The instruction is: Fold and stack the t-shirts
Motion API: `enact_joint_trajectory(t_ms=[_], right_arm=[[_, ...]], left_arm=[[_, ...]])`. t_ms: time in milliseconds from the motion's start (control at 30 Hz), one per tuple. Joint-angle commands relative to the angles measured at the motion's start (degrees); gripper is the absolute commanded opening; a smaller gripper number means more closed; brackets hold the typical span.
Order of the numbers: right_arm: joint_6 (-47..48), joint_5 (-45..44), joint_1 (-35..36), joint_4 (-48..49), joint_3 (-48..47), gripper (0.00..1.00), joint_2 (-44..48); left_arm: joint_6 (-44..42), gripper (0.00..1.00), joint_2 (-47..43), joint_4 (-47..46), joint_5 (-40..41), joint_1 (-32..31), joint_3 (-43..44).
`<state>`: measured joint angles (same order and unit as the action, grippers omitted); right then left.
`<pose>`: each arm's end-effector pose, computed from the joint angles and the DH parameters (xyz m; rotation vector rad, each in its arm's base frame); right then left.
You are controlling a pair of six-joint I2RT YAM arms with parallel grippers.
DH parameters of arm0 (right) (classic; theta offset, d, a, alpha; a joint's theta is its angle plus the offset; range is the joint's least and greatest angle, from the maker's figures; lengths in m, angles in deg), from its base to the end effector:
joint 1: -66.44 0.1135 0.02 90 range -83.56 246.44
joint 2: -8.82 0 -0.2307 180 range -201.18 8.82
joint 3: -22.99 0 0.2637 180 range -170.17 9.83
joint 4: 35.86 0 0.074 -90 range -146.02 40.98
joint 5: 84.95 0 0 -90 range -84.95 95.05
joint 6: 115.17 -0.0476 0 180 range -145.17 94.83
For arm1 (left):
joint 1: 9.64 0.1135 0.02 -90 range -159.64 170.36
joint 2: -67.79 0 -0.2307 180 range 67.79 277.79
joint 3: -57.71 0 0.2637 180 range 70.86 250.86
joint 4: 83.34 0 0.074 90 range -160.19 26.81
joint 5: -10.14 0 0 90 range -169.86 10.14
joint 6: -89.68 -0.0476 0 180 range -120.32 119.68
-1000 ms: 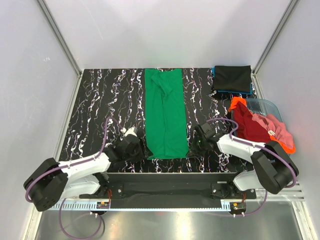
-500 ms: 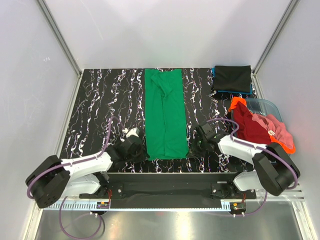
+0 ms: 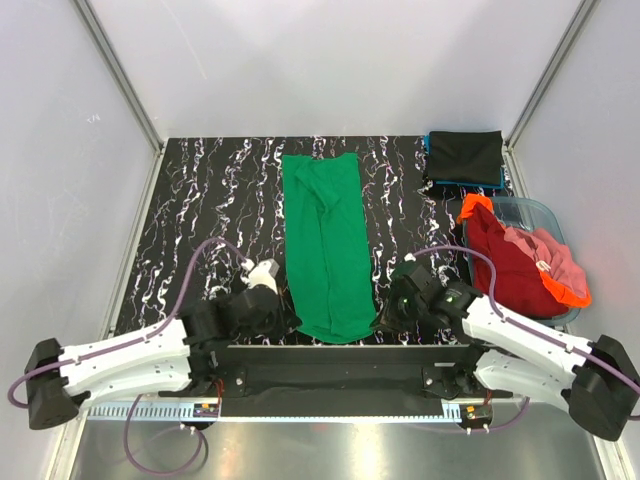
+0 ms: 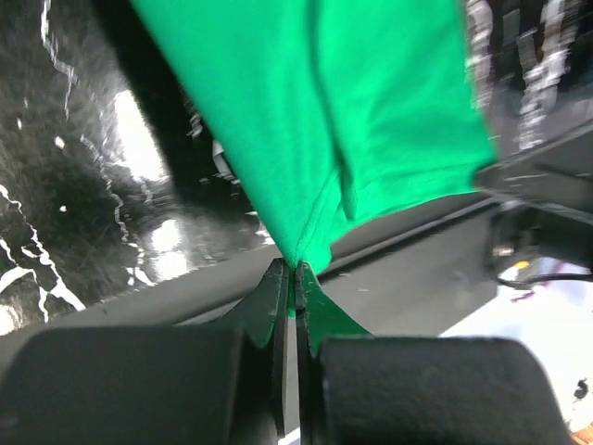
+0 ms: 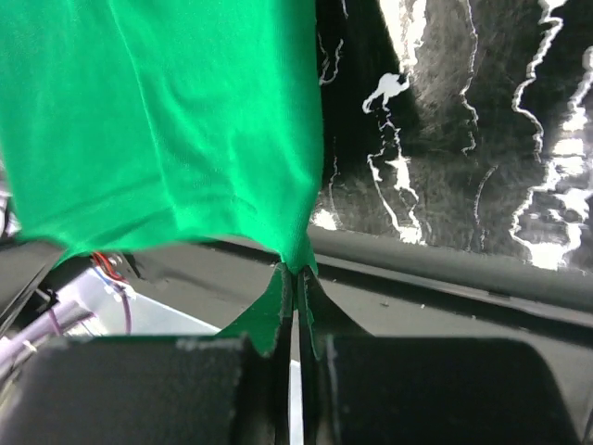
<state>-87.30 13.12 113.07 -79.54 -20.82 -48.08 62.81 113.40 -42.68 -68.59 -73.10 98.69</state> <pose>0.1443 0.1625 0.1457 0.3200 2.7895 0.7963 0.1005 -0.1805 0.1713 -0.0944 2.5046 -0.8090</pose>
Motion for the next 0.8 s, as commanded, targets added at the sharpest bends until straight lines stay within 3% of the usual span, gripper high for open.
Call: enact_joint_trajectory(t_ms=[0,133,333,567,767], right_arm=[[-2.1,-7.3,0.6,-5.4,-6.2,0.0,1.0],[2.2,-13.3,0.3,-9.5,-16.6,0.0,-3.0],[10.6,-14.1,-5.8,-10.2,-29.4,0.0,-13.2],[20.1,-10.5,-14.0,-9.2,-41.1,0.0,-27.7],[25.1,-8.3,-18.2,-8.4,-50.9,0.0,-38.5]], left_arm=[[-0.5,0.0,-1.0,7.0,6.8,-0.4,7.5],[-5.9,0.0,1.4,10.0,11.3,1.2,13.9],[-14.8,0.0,7.8,9.7,8.4,11.1,20.1],[-24.4,0.0,18.4,3.2,-0.8,26.8,25.1],[-29.6,0.0,30.9,0.5,-6.4,34.7,32.2]])
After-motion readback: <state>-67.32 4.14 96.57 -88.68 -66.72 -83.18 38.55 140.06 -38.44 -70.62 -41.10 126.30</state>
